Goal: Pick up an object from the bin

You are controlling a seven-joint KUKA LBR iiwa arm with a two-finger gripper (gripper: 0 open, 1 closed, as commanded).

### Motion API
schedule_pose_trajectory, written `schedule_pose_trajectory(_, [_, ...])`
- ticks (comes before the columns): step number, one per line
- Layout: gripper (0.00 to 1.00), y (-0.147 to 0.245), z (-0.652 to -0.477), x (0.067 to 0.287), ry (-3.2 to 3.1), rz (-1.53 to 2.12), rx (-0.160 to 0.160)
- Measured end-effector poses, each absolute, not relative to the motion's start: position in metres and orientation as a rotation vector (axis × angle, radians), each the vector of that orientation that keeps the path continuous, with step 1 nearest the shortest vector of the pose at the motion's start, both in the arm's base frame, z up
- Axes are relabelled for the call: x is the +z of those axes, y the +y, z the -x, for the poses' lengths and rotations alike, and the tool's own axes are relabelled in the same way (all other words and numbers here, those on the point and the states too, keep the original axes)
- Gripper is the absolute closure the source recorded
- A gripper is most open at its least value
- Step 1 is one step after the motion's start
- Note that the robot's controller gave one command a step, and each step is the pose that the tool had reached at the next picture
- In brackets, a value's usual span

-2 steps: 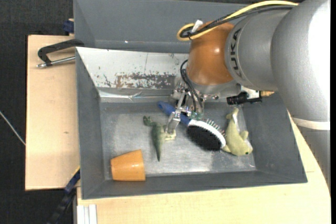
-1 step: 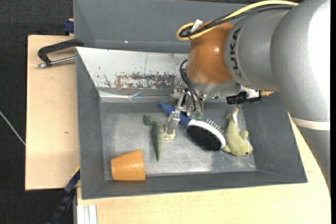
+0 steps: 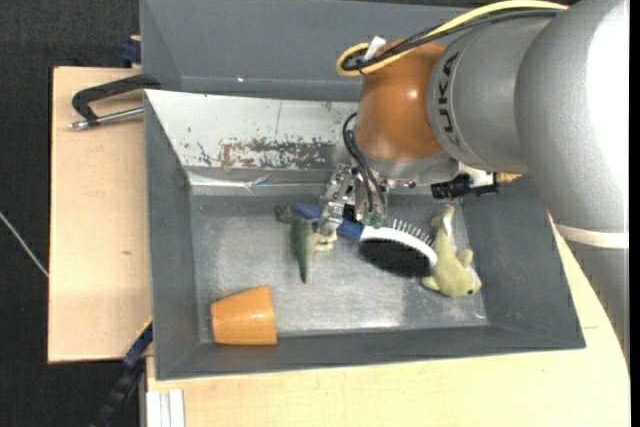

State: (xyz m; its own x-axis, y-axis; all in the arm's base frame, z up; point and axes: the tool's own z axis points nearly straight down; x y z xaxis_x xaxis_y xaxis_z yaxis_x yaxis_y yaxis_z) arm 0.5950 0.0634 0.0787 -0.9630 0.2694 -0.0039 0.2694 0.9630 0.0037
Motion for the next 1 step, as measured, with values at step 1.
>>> schedule_pose_trajectory(1, [1.00, 0.0643, -0.5963, 0.0946, 3.107, -0.425, 0.005])
